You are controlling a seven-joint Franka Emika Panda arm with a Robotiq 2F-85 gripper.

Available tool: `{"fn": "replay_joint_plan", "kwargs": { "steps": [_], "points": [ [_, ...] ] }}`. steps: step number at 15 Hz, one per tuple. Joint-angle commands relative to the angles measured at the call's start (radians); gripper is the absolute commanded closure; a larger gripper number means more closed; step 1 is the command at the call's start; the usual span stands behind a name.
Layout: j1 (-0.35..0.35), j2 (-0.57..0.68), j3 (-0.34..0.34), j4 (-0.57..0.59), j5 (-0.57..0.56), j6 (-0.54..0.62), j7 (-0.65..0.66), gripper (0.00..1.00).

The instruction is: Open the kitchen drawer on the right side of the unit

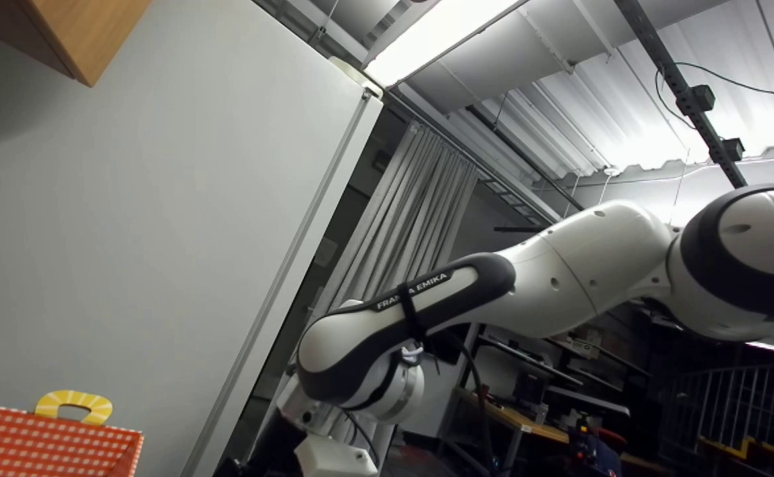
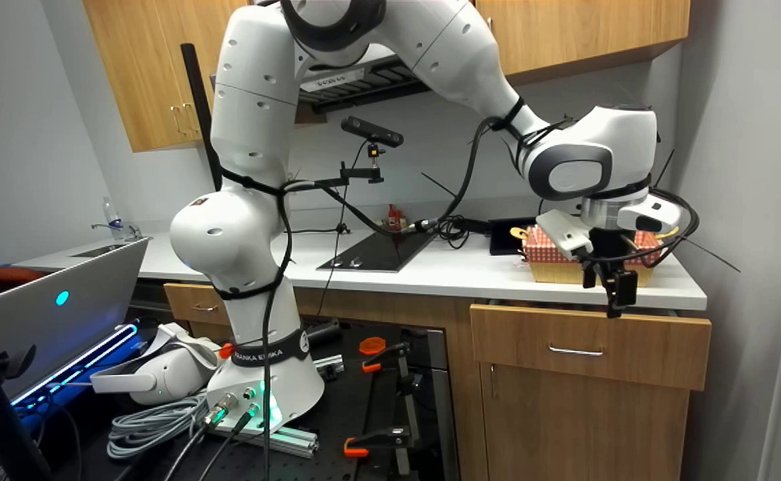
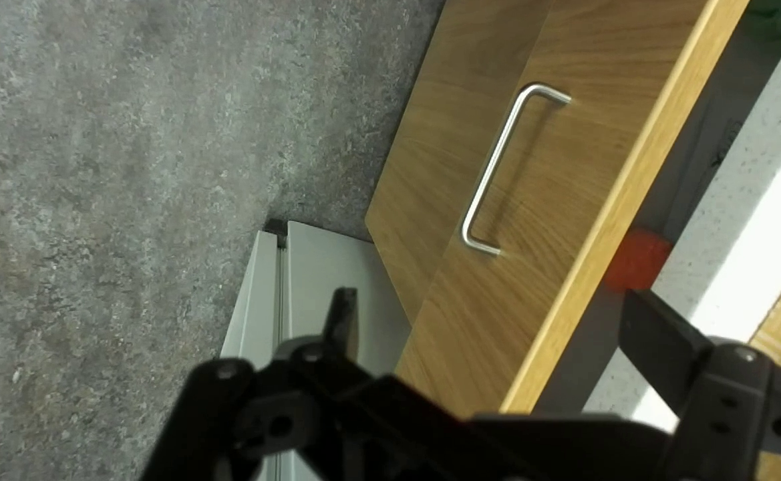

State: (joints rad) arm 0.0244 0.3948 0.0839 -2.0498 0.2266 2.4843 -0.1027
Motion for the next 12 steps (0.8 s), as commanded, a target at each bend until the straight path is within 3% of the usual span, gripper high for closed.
{"fn": "replay_joint_plan", "kwargs": {
  "steps": [1,12],
  "points": [
    [-0.032,0.076,0.032,0.072,0.042,0.019,-0.029,0.0],
    [-0.066,0.191,0.079,0.155,0.124,0.092,-0.007,0.0]
  ]
}}
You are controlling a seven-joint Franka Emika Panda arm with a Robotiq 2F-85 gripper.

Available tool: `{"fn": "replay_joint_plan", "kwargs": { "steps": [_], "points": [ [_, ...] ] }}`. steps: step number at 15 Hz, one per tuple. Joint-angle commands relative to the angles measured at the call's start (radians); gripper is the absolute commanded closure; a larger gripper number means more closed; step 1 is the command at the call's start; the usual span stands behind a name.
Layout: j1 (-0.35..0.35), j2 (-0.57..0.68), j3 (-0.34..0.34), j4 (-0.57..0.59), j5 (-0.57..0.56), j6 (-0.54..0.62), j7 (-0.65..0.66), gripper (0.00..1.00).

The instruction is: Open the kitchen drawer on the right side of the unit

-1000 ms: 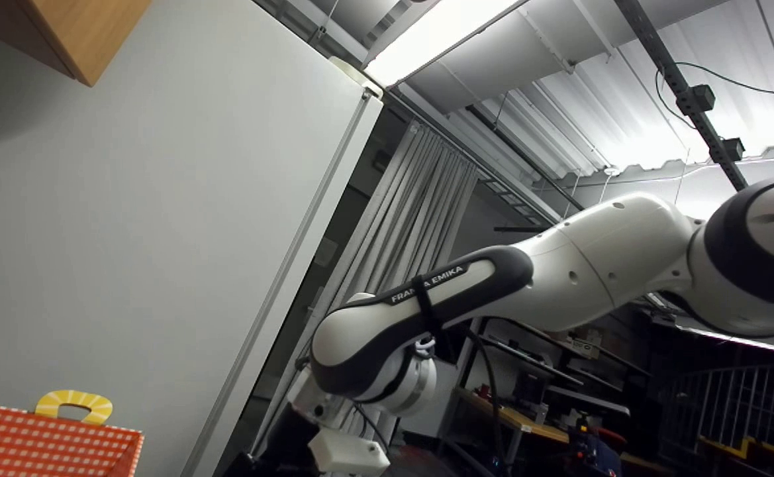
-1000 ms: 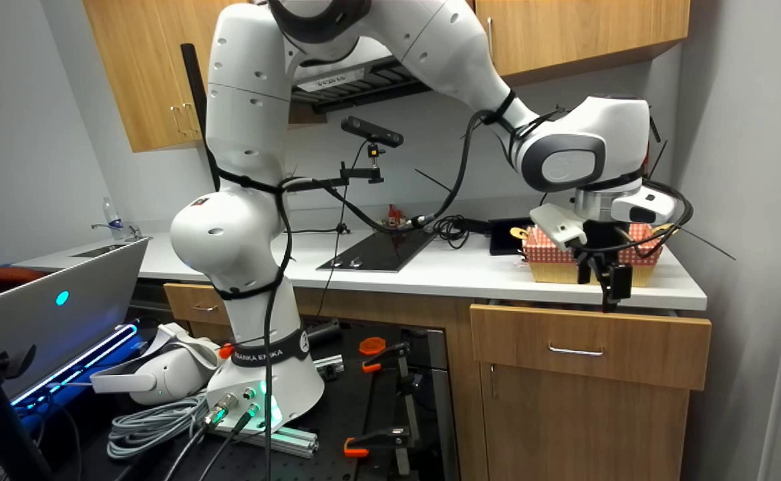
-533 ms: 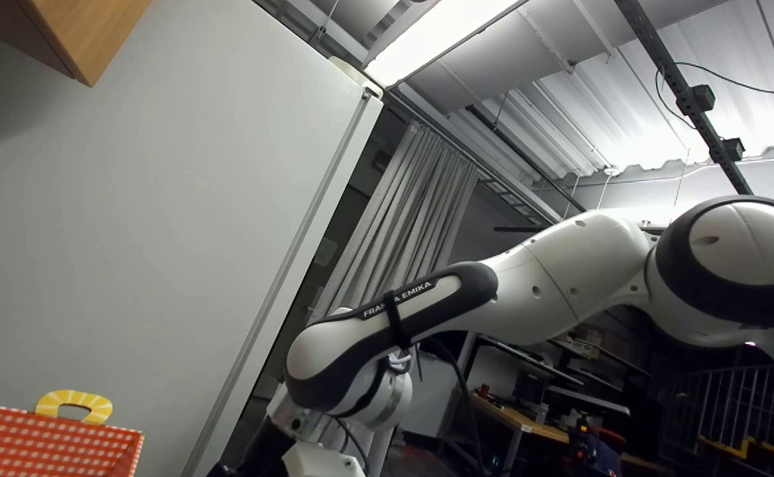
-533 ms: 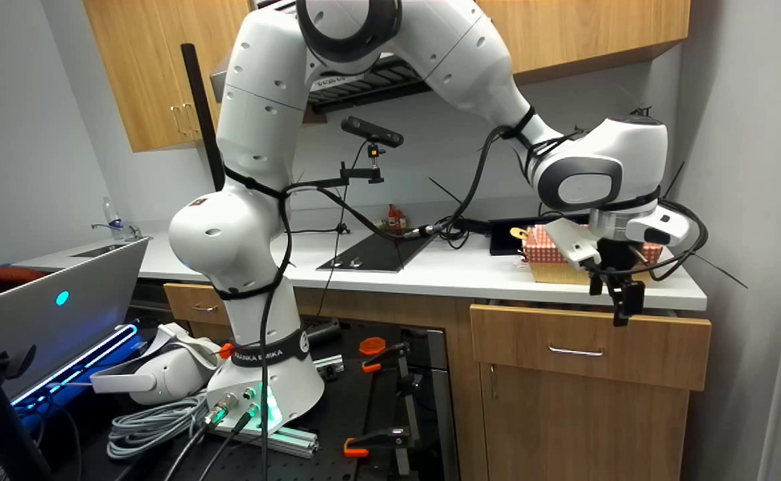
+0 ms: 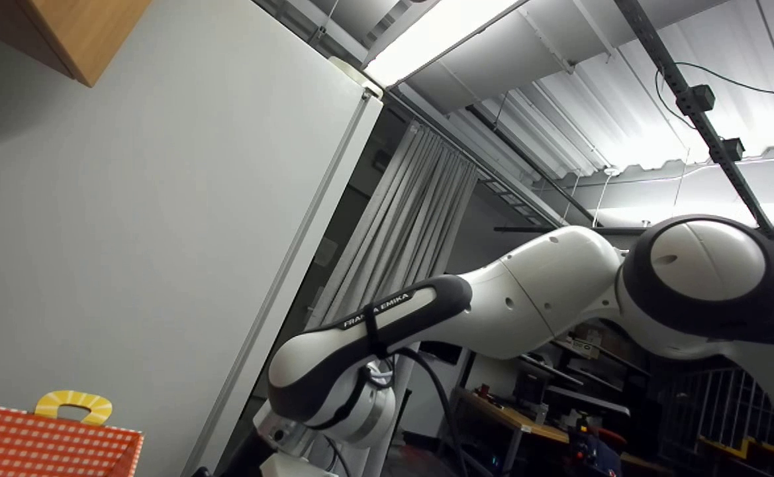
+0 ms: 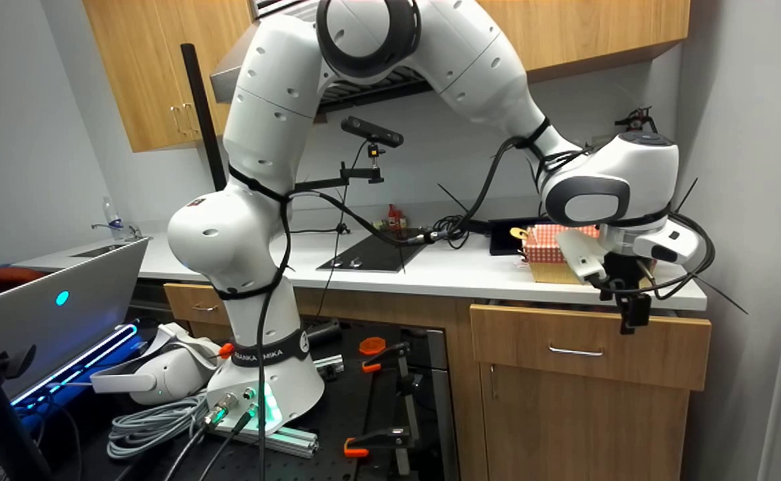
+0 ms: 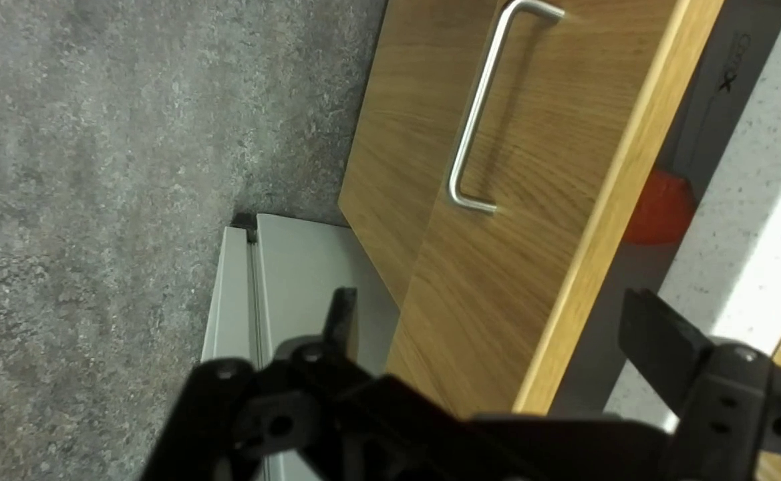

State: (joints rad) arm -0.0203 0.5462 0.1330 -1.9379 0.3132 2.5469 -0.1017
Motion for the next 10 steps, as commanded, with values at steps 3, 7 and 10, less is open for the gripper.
{"fn": "replay_joint_plan", "kwargs": {
  "steps": [3,7,10],
  "points": [
    [-0.024,0.063,0.041,0.062,0.045,0.047,-0.007,0.0],
    [-0.034,0.095,0.058,0.094,0.052,0.053,-0.006,0.0],
    [-0.042,0.121,0.072,0.12,0.06,0.052,-0.006,0.0]
  ]
}}
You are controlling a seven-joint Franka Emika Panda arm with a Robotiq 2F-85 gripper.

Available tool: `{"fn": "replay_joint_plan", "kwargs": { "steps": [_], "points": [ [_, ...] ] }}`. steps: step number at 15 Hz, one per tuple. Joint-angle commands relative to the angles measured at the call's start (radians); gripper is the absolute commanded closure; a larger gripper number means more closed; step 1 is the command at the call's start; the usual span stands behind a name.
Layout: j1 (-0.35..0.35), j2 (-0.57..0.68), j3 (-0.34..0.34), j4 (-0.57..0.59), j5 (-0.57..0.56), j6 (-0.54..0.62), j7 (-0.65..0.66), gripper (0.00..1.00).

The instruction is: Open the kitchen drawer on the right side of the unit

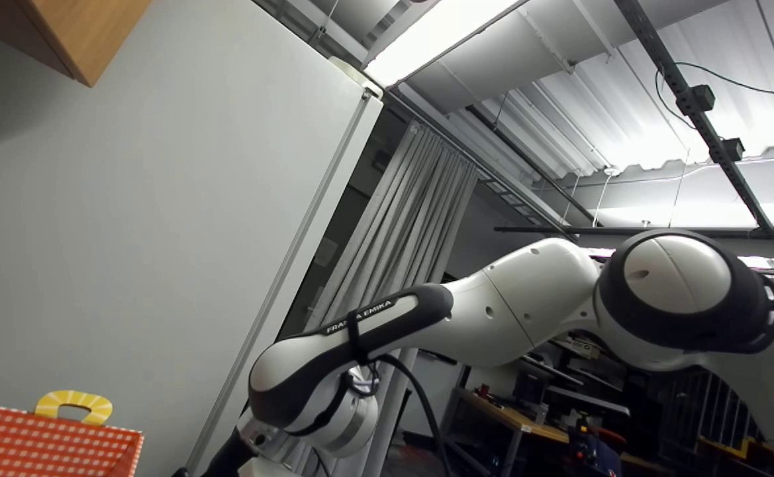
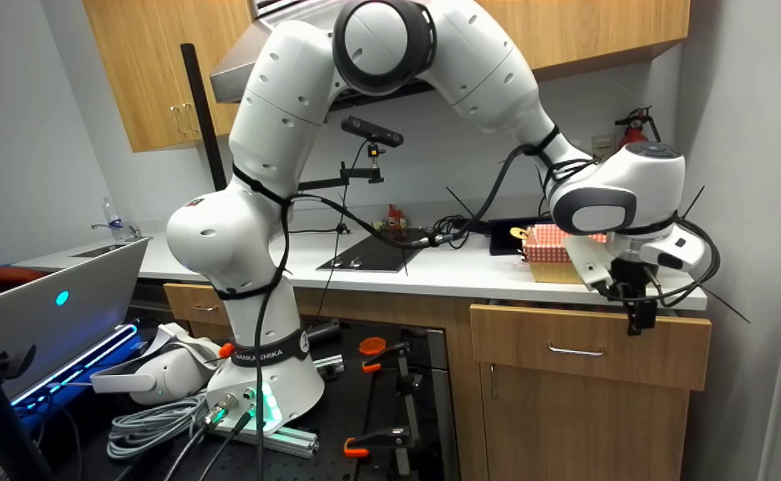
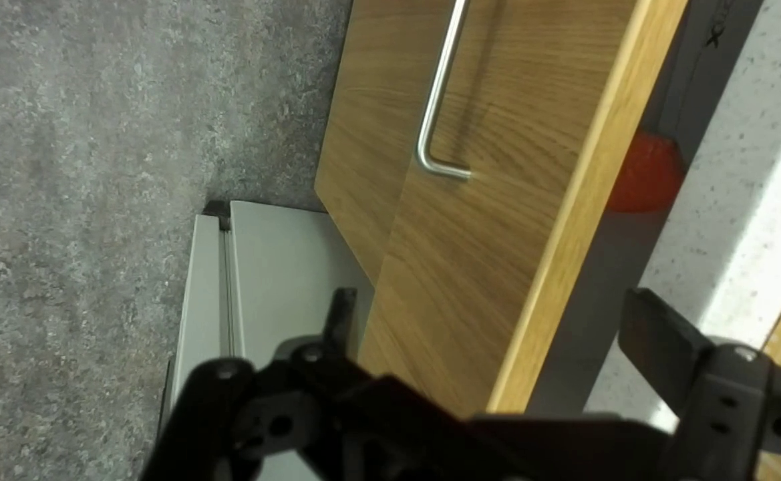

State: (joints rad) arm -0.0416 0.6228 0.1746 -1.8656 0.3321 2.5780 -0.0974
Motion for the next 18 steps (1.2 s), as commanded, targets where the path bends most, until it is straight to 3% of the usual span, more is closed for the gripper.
{"fn": "replay_joint_plan", "kwargs": {
  "steps": [1,18],
  "points": [
    [-0.022,0.053,0.034,0.055,0.045,0.022,-0.01,0.0],
    [-0.032,0.16,0.031,0.143,0.037,0.024,0.01,0.0]
  ]
}}
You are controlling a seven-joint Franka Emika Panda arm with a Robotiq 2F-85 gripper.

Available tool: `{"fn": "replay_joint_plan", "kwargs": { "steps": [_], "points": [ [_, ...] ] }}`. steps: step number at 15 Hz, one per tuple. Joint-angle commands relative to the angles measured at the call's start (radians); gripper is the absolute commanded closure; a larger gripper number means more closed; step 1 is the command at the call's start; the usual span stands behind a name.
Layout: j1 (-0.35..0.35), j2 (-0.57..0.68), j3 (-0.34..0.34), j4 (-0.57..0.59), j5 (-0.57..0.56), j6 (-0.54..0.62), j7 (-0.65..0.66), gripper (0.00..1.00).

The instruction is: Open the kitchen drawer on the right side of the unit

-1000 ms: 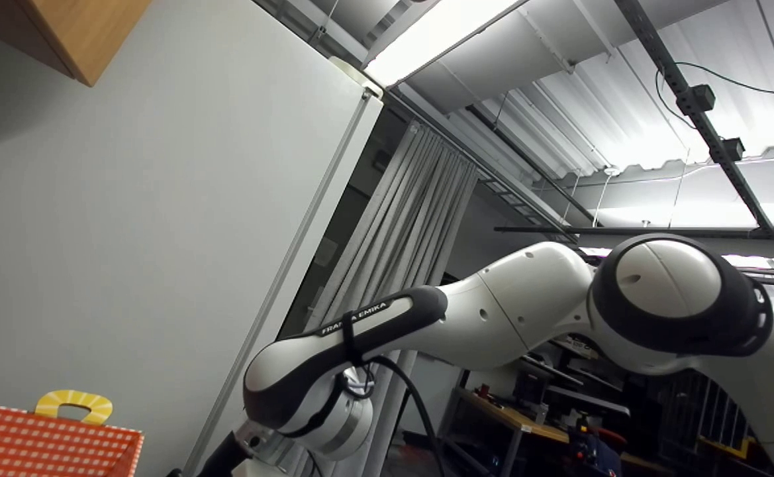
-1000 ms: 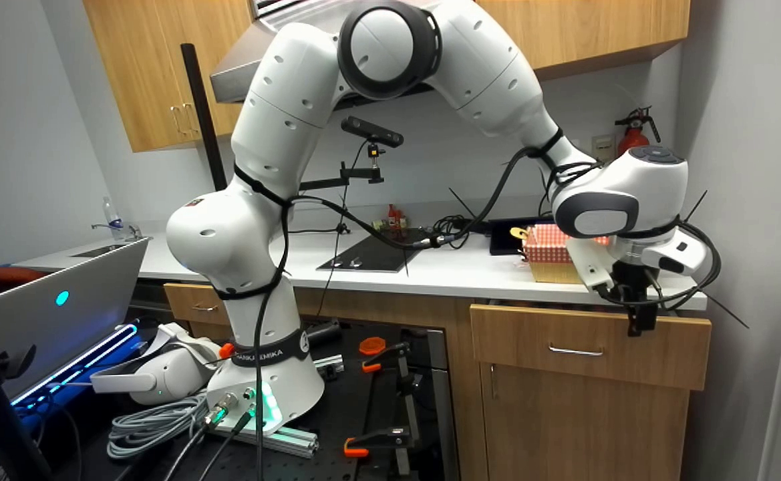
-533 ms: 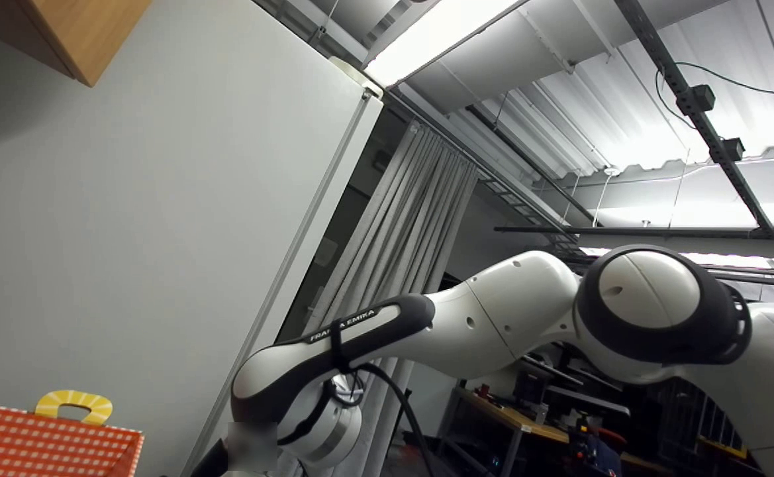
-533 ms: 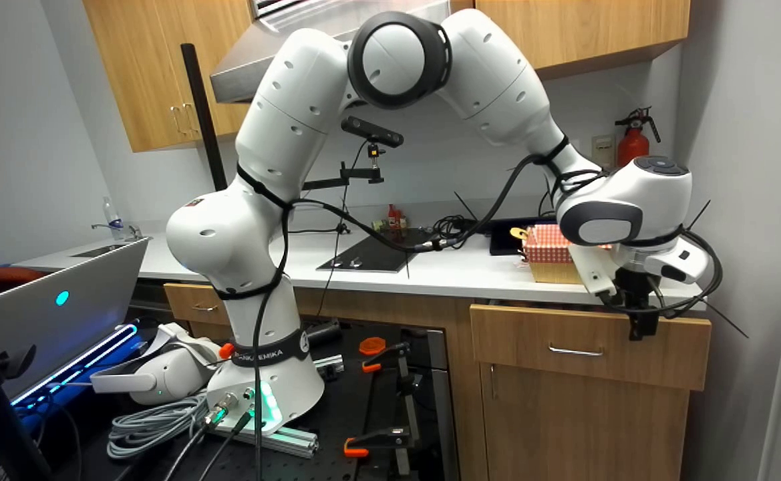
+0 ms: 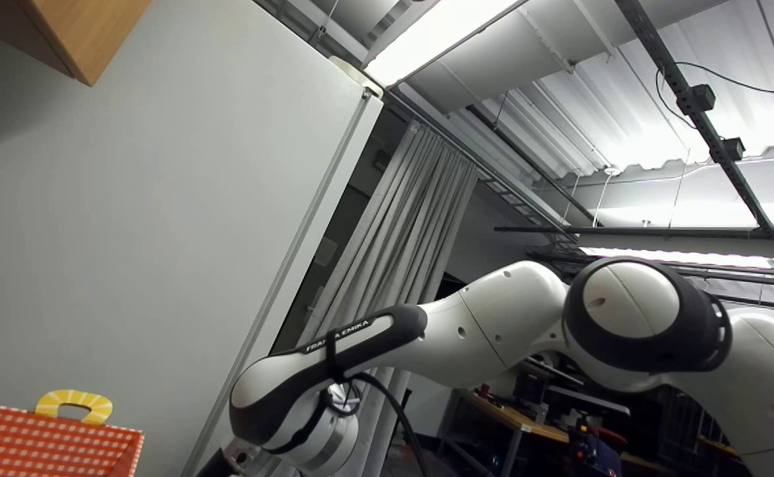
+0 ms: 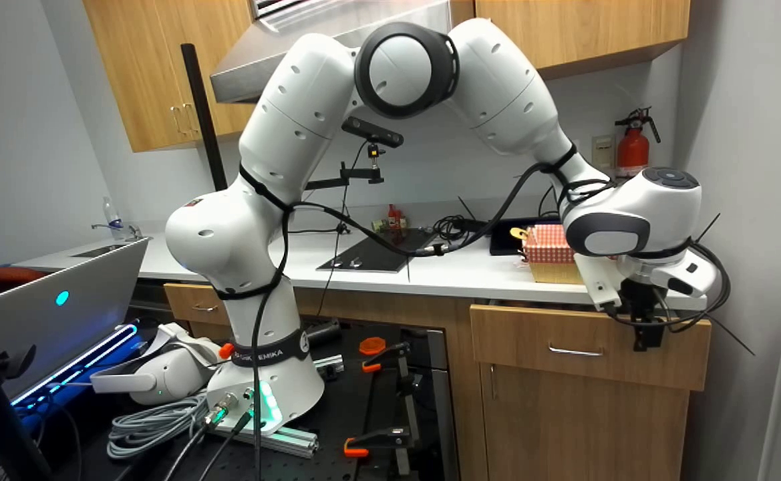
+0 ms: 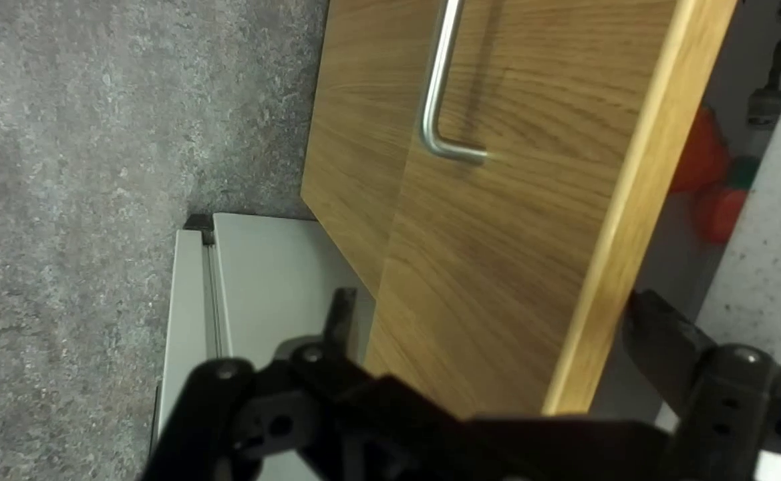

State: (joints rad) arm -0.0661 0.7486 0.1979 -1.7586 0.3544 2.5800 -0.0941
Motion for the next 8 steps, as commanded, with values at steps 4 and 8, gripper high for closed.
{"fn": "replay_joint_plan", "kwargs": {
  "steps": [4,8],
  "points": [
    [-0.008,0.029,-0.005,0.028,0.004,0.021,0.011,0.0],
    [-0.008,0.004,-0.041,-0.003,-0.019,0.021,0.016,0.0]
  ]
}}
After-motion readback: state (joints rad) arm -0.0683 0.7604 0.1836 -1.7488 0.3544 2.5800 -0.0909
